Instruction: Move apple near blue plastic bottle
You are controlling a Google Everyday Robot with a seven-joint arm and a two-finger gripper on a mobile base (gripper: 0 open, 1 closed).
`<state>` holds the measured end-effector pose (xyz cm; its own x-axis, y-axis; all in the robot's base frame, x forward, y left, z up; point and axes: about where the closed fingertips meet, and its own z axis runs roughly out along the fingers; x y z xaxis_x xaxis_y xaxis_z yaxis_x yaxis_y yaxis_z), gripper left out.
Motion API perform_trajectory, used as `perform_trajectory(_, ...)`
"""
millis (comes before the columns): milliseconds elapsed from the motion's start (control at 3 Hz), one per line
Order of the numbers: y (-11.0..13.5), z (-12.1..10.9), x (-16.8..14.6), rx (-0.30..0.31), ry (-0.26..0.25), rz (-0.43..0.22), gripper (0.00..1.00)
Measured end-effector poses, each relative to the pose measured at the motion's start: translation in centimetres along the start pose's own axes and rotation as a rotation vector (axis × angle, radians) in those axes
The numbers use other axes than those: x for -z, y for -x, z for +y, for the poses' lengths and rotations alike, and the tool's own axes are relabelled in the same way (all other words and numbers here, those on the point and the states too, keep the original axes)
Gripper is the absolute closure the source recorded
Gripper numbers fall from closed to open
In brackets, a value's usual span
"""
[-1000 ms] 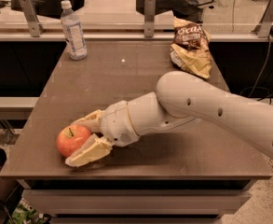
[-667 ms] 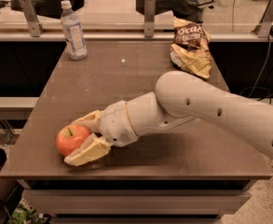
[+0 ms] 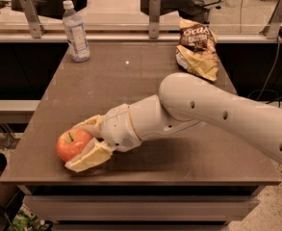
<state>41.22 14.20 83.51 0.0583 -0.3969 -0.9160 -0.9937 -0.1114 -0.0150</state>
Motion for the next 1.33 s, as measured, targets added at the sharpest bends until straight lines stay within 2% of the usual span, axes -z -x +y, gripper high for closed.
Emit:
perform_trajectory(333,0.0,0.0,0.0,0.0,0.0,0.0,1.0)
perform_trajectory(667,0.4,-1.3,0.9,-0.002,-0.019,0.003,1.0)
perform_trajectory(1000,1.6,-4.6,3.7,-0.005,-0.086,0.013,1.0)
perform_trajectory(1333,3.0,-8.4,7.0,-0.01,-0.189,0.037,1.0)
